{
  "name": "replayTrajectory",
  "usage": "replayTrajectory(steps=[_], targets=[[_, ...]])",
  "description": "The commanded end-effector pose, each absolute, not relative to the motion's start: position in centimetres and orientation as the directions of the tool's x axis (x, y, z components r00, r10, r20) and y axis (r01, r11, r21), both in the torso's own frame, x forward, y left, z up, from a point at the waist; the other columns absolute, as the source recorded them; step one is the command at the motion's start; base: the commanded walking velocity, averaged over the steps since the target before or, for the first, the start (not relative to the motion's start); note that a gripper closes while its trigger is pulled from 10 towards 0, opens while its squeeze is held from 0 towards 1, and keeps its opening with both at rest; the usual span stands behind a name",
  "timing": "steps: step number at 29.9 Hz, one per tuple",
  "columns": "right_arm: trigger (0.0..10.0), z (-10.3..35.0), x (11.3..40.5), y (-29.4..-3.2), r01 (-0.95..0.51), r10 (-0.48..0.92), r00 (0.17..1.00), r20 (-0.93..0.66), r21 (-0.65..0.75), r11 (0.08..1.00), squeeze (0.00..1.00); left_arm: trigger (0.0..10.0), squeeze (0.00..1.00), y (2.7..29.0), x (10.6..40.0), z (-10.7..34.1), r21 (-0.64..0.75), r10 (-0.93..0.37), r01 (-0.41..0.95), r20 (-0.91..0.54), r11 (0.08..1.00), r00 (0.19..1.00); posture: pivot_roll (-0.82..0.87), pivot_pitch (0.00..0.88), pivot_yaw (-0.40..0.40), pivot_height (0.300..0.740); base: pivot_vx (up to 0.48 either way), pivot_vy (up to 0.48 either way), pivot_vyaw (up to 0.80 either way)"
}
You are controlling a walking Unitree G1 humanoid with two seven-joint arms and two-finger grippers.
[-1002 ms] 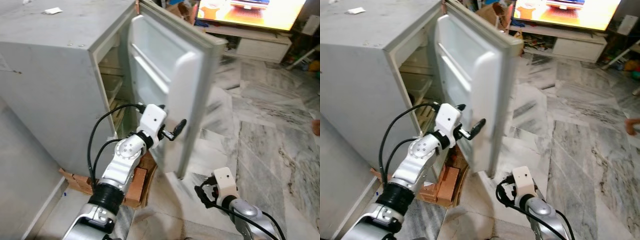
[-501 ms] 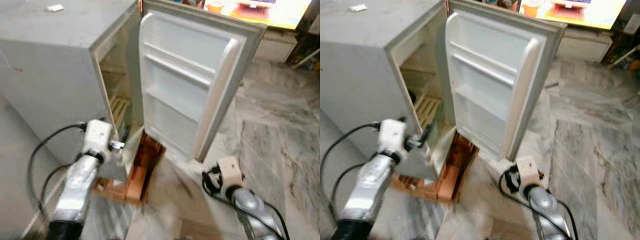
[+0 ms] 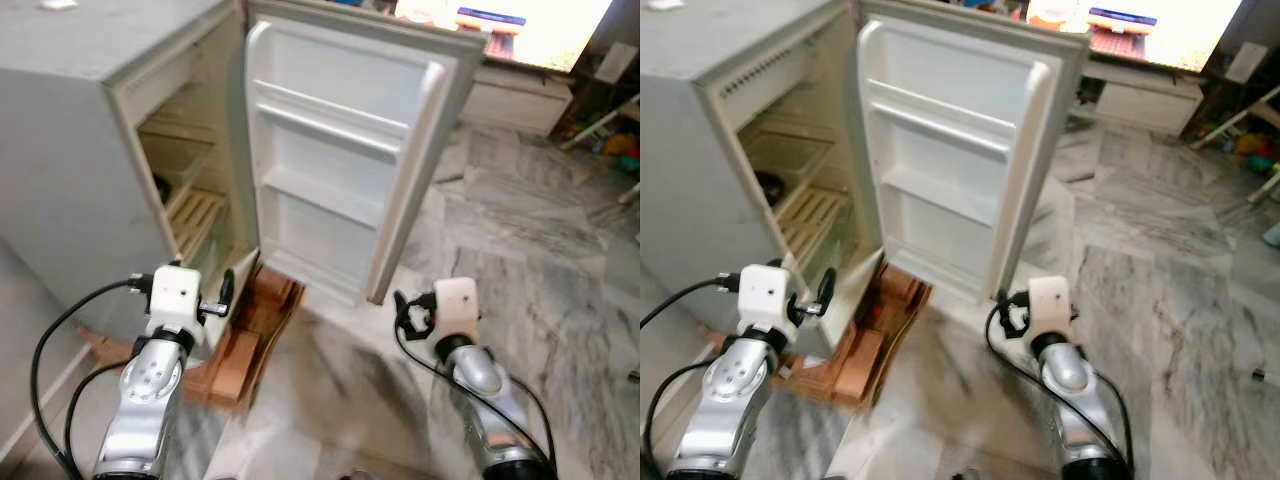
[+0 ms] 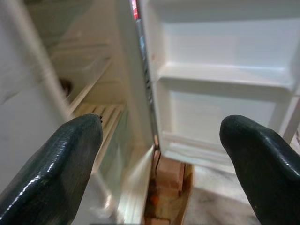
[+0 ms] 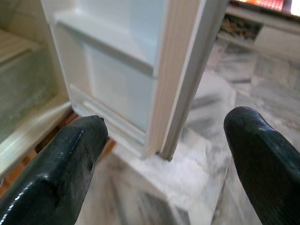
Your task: Restocking fridge
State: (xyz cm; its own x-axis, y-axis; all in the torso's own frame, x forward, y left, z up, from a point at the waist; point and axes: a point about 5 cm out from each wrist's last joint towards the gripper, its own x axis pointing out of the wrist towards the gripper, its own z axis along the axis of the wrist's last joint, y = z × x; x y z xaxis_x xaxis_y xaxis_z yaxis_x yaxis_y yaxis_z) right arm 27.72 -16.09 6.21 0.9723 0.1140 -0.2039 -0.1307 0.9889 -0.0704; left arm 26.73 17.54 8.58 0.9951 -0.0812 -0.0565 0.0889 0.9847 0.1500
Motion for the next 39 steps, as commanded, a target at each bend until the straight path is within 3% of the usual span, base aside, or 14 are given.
replayTrajectory(steps=[1,5,11,17,39], targets=[[10.0,6.0,27.7,-16.9,-0.116,0.093,0.972,-0.216,-0.093,0.989,0.00,10.0,0.00,16.7,26.9,8.3,0.148,-0.103,0.113,-0.071,0.983,0.992,0.03,0.001,-0.026,0.740,0.300,-0.371,0.00],[10.0,5.8,27.7,-16.9,-0.108,0.064,0.973,-0.221,-0.197,0.974,0.00,10.0,0.00,16.3,27.3,8.4,0.186,-0.144,0.155,-0.075,0.970,0.987,0.02,0.000,-0.021,0.740,0.379,-0.231,0.00],[10.0,5.2,27.1,-16.7,-0.122,0.068,0.967,-0.247,-0.209,0.970,0.00,10.0,0.00,16.8,27.4,8.3,0.199,-0.119,0.132,-0.076,0.971,0.990,0.02,0.000,-0.025,0.740,0.429,0.000,0.00],[10.0,5.4,26.5,-16.2,-0.118,0.102,0.971,-0.214,-0.063,0.991,0.00,10.0,0.00,16.7,27.4,8.4,0.195,-0.135,0.147,-0.075,0.970,0.988,0.04,0.000,-0.032,0.740,0.449,0.000,0.00],[10.0,5.6,27.1,-16.1,-0.141,0.130,0.968,-0.217,-0.038,0.989,0.00,10.0,0.00,15.4,29.4,8.9,0.192,-0.194,0.204,-0.069,0.960,0.978,0.03,0.000,-0.033,0.740,0.455,0.000,-0.10]])
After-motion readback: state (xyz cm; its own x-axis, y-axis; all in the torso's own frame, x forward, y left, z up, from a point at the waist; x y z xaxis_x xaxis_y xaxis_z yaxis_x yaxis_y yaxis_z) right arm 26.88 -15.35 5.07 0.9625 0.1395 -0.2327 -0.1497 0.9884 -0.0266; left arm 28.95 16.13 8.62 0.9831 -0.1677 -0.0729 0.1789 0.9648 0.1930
